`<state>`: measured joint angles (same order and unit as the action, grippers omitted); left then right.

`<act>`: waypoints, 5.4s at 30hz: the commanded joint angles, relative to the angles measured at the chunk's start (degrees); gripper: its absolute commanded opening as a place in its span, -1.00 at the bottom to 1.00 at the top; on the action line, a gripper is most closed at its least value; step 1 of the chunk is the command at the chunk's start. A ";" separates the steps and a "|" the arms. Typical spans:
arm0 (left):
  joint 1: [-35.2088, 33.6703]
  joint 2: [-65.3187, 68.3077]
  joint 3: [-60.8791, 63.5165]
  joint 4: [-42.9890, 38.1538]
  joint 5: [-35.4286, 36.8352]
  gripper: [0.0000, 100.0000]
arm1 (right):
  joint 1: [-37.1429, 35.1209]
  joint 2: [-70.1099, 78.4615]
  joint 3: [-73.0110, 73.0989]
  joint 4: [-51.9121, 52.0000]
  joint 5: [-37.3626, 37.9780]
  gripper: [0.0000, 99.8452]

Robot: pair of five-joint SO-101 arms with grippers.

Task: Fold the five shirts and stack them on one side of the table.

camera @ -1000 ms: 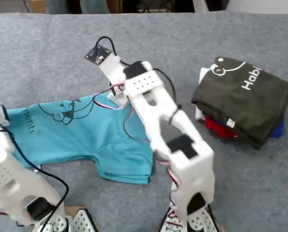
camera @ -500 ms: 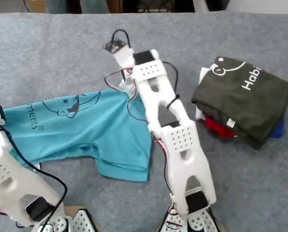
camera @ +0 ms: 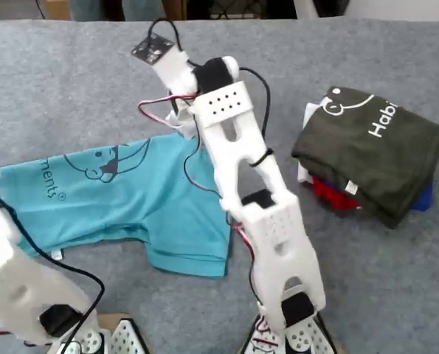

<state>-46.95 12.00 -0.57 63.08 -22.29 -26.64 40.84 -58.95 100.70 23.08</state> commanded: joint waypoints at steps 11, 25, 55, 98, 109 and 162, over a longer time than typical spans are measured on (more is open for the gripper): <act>5.67 -2.81 17.27 -10.37 -1.85 -0.94 | -0.44 -12.44 43.30 -19.96 0.35 -0.97; -3.30 -0.44 20.53 -19.60 -12.22 -0.94 | 1.76 -18.68 48.84 -17.49 0.62 -0.97; -9.36 -28.75 47.87 -20.04 -20.57 -0.94 | -26.81 -56.48 100.79 -27.60 6.59 -0.54; -12.09 -26.90 42.24 -20.13 -13.45 -0.94 | -18.73 -35.03 87.34 -30.51 10.90 -0.97; -11.12 -26.90 39.87 -19.78 -13.27 -0.94 | -11.60 -20.97 43.38 -5.89 26.11 -0.97; -6.99 -21.36 13.23 5.80 -2.11 -0.79 | -9.67 -3.12 20.79 -2.29 14.59 -0.97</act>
<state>-55.12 -11.47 24.04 61.32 -27.65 -36.66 41.19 -36.09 97.54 38.29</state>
